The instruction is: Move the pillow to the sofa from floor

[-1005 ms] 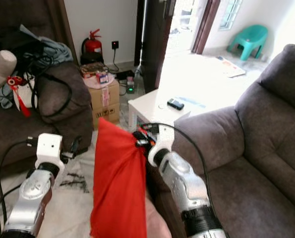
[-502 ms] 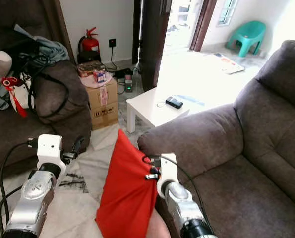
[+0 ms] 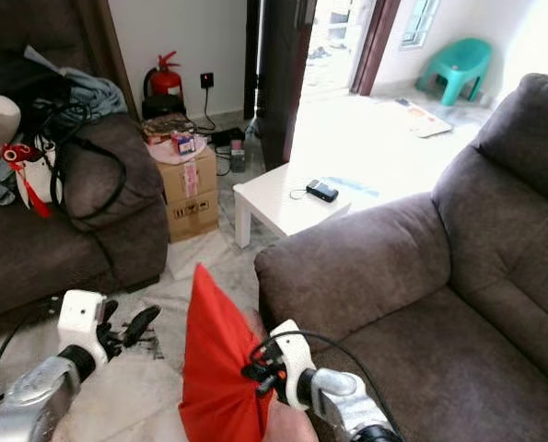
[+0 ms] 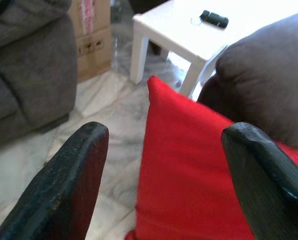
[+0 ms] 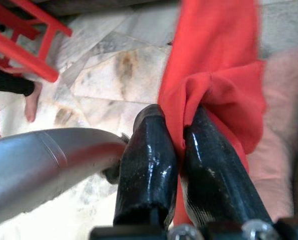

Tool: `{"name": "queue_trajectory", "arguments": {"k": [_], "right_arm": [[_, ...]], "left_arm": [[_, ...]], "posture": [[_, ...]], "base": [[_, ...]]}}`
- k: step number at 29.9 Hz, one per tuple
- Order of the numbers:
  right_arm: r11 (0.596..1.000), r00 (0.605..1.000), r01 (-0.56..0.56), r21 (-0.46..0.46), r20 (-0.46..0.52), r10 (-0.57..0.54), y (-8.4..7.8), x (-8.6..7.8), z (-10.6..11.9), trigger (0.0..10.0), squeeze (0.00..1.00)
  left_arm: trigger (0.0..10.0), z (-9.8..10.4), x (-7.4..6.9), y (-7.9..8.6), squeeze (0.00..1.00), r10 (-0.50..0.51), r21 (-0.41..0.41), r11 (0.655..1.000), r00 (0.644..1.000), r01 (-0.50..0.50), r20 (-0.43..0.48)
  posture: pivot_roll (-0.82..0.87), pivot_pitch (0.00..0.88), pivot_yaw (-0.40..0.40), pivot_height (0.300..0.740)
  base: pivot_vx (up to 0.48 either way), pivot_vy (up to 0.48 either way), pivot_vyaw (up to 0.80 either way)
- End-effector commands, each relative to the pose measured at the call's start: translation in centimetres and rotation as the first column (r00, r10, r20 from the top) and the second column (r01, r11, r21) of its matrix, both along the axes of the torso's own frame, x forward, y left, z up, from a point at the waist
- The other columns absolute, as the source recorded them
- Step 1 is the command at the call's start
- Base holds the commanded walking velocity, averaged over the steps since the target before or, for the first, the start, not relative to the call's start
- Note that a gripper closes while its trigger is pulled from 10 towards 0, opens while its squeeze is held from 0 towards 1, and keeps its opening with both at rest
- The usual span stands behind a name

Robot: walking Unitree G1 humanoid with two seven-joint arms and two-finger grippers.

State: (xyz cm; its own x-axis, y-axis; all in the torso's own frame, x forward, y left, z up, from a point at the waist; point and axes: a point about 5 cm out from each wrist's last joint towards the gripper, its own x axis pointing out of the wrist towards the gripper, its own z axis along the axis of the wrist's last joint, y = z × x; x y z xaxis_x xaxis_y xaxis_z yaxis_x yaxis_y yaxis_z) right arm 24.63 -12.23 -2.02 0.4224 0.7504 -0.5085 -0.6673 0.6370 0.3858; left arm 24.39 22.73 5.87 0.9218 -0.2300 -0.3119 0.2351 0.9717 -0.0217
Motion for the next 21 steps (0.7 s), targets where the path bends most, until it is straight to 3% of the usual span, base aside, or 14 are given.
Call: {"name": "queue_trajectory", "arguments": {"k": [1,4,11,15,21], "right_arm": [[0.998,0.996,-0.019,0.068,0.093,0.013,-0.8,1.8,2.1,10.0,0.00],[0.977,0.978,-0.202,0.061,0.061,0.198,-0.7,0.1,1.7,10.0,0.00],[0.953,0.953,-0.304,-0.013,-0.026,0.303,-1.7,-1.5,0.5,10.0,0.00],[0.914,0.915,-0.400,-0.065,-0.079,0.395,-2.5,-2.5,0.1,10.0,0.00],[0.816,0.836,-0.548,-0.183,-0.139,0.530,-3.6,-3.5,-0.3,10.0,0.00]], "left_arm": [[10.0,0.7,-0.1,-0.1,0.00,-0.058,-0.033,0.998,0.998,0.058,-0.003],[10.0,0.6,-0.7,-0.3,0.00,-0.167,-0.036,0.986,0.984,0.165,-0.065],[10.0,1.3,-2.0,0.0,0.00,-0.305,-0.064,0.952,0.941,0.299,-0.145],[10.0,1.3,-2.3,0.4,0.00,-0.346,-0.079,0.938,0.918,0.337,-0.192],[10.0,1.1,-2.7,-0.6,0.00,-0.401,-0.128,0.916,0.890,0.381,-0.218]], "posture": [[0.20,0.000,-0.120,0.740],[0.20,0.000,-0.120,0.740],[0.20,0.000,-0.111,0.740],[0.20,0.000,-0.111,0.740],[0.20,0.000,-0.113,0.740]], "base": [[0.000,0.000,0.00],[0.000,0.000,0.00],[0.000,0.000,0.00],[0.000,0.000,0.00],[0.000,0.000,0.00]]}}
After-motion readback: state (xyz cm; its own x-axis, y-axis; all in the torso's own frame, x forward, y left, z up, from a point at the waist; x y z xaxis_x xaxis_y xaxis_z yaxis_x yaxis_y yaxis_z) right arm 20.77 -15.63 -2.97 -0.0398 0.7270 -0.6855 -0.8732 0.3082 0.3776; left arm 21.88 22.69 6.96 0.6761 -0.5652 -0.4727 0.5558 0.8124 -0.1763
